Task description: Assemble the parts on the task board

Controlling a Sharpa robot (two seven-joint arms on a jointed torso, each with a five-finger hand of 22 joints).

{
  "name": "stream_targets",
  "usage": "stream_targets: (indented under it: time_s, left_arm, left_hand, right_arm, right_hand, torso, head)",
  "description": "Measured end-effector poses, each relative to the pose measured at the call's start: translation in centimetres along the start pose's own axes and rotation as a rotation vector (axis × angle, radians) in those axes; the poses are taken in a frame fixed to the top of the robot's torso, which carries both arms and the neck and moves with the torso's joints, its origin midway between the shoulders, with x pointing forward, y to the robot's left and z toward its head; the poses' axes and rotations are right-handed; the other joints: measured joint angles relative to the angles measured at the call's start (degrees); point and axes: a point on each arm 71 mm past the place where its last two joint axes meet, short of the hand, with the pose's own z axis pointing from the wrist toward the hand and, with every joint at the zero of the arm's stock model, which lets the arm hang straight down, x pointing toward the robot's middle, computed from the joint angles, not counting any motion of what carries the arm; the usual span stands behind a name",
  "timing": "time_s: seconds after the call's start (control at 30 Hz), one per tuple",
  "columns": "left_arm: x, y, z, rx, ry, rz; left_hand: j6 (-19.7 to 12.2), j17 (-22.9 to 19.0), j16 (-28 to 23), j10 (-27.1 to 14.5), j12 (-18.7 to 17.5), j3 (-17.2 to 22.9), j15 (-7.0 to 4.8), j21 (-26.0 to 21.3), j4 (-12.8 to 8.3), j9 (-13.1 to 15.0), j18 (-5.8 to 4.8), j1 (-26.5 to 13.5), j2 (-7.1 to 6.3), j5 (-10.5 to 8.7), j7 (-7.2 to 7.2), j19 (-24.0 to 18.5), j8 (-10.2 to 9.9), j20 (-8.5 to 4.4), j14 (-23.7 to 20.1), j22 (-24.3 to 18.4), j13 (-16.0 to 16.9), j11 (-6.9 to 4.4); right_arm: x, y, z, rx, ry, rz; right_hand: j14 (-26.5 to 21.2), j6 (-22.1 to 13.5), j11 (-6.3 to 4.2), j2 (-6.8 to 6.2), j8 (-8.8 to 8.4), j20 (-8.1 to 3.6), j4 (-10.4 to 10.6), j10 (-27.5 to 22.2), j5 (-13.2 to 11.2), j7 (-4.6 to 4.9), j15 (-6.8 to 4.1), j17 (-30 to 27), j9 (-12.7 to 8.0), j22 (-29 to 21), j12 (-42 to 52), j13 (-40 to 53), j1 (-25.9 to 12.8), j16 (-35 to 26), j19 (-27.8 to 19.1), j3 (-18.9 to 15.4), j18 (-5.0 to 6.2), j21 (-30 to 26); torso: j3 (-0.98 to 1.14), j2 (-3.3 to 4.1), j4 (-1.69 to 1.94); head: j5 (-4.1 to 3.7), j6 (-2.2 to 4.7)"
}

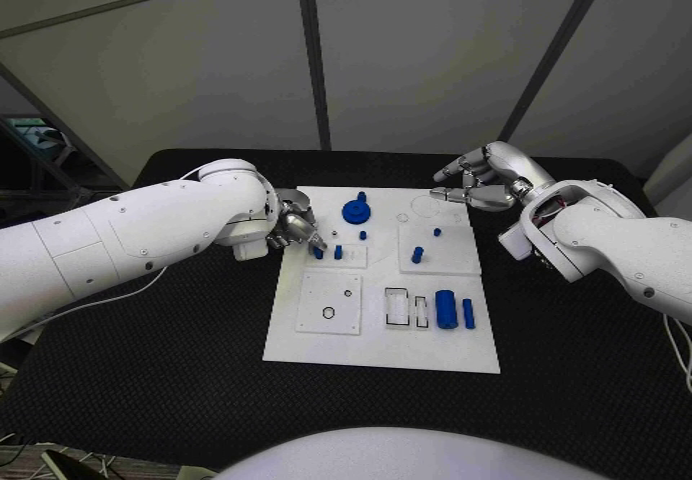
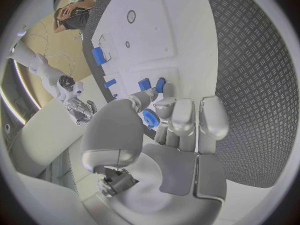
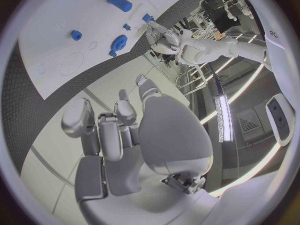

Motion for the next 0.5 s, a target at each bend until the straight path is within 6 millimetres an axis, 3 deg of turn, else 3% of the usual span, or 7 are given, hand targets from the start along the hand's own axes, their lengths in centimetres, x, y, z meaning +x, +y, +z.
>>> stream_targets:
  time_s: [0.3, 0.5]
  left_arm:
    - [0.20, 0.00, 0.22, -0.008, 0.005, 0.003]
    - [0.33, 0.08, 0.29, -0.014, 0.010, 0.003]
  left_hand:
    - [0.6, 0.0, 0.0, 0.4, 0.0, -0.8, -0.10, 0.3, -1.6, -0.3, -0.01, -2.2, 0.05, -0.01, -0.43, 0.3, 0.1, -0.33, 0.1, 0.6, -0.1, -0.37]
    - [1.4, 0.0, 0.0, 0.7, 0.3, -5.3, -0.32, 0.5, 1.3, -0.5, 0.00, -5.8, 0.39, -0.17, -0.51, 0.7, 0.3, -0.24, -0.1, 1.0, -0.1, -0.70]
  right_arm:
    - [0.00, -0.01, 0.00, 0.000, 0.000, 0.000]
    - [0.00, -0.01, 0.01, 0.000, 0.000, 0.000]
  right_hand:
    - [0.0, 0.0, 0.00, 0.00, 0.00, 0.00, 0.0, 0.0, 0.0, 0.00, 0.00, 0.0, 0.0, 0.0, 0.0, 0.0, 0.0, 0.0, 0.0, 0.0, 0.00, 0.0]
    - [0.0, 0.0, 0.00, 0.00, 0.00, 0.00, 0.0, 0.0, 0.0, 0.00, 0.00, 0.0, 0.0, 0.0, 0.0, 0.0, 0.0, 0.0, 0.0, 0.0, 0.00, 0.0]
  torso:
    - [0.00, -0.02, 0.01]
    - [0.00, -0.02, 0.04]
  head:
    - [-0.10, -0.16]
    - [-0.15, -0.21]
